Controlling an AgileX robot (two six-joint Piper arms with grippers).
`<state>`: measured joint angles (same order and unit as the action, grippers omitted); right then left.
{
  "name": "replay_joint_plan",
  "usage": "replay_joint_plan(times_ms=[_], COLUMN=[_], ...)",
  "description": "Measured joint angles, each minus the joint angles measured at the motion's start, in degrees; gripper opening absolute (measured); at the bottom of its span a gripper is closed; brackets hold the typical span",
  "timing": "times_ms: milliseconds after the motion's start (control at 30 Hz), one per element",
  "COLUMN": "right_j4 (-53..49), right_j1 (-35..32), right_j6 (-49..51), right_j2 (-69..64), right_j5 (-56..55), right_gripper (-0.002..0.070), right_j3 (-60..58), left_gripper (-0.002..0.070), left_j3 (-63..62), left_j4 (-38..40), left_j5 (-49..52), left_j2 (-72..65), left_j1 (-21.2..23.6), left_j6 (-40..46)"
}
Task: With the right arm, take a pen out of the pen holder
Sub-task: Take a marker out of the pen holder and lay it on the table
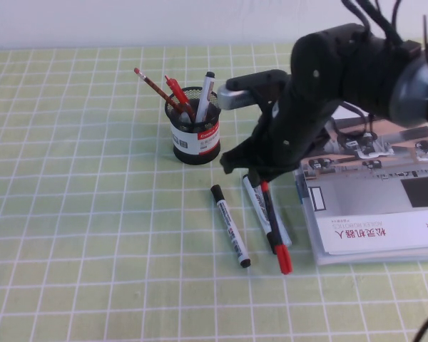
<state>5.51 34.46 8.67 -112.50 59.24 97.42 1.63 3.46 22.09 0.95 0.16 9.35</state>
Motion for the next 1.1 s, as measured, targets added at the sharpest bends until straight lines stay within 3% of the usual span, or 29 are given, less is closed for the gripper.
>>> replay_joint_plan(times_ms=[400, 967, 1100], right_j4=[0.2, 0.2, 0.2], right_j1=[1.0, 1.0, 1.0], right_j6=[-1.5, -2.1, -2.1], right_j2=[-10.6, -14.8, -15.3], right_j5=[3.0, -3.8, -4.2], right_gripper=[0.002, 0.0021, 0.0054], right_j3=[12.6, 13.5, 13.6], left_gripper=[-0.0006, -0.0006, -0.0006], left_j3=[0.0, 0.0, 0.0], left_j4=[0.0, 0.0, 0.0], left_j5=[0.0, 0.0, 0.0], left_j2=[0.0, 0.0, 0.0], left_j1=[0.0, 0.0, 0.0], left_j6=[0.0, 0.0, 0.0])
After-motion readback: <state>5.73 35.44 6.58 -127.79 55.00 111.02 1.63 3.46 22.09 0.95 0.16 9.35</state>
